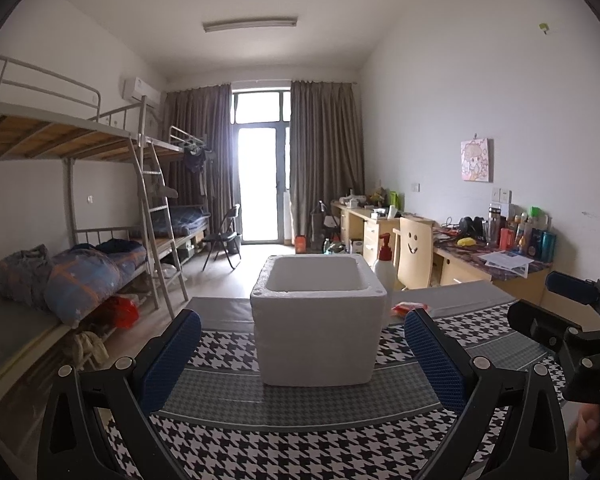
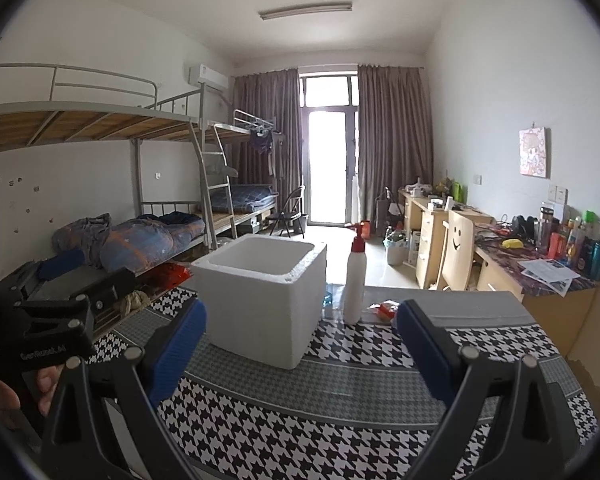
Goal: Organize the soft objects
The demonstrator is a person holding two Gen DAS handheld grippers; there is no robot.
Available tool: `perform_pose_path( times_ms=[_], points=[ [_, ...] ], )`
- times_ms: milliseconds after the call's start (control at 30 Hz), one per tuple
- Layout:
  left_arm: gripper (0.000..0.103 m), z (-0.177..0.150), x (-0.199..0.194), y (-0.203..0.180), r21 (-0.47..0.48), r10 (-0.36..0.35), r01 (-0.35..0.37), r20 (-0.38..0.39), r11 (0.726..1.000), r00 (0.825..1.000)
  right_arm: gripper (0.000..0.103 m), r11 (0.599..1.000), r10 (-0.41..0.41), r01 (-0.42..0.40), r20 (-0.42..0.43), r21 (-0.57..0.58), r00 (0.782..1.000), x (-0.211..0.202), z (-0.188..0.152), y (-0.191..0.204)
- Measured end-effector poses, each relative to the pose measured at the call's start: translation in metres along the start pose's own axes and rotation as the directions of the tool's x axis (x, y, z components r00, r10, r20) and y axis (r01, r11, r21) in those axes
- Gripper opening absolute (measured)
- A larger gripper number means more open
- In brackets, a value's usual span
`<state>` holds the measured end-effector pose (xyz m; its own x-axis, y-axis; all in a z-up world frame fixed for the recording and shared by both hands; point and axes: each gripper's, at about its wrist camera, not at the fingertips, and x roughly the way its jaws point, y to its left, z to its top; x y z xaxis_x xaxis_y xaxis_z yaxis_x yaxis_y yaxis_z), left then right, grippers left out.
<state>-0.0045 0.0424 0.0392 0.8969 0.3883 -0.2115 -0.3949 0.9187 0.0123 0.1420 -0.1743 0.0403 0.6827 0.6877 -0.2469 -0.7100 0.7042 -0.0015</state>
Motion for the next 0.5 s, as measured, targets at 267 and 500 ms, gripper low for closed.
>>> perform_pose_path(
  times_ms=[267, 500],
  points=[
    [0.102, -0.007, -0.004, -0.001, -0.004, -0.007, 0.007, 0.015, 1.000, 1.000, 0.098, 1.000, 0.002, -0.002, 0.013, 0.013, 1.000, -0.007, -0.010, -0.001],
    [0.102, -0.016, -0.004, 0.001, -0.018, -0.005, 0.005, 0.006, 1.000, 1.000, 0.098, 0.999, -0.012, 0.012, 0.013, 0.033, 1.000, -0.011, -0.021, -0.003]
  ],
)
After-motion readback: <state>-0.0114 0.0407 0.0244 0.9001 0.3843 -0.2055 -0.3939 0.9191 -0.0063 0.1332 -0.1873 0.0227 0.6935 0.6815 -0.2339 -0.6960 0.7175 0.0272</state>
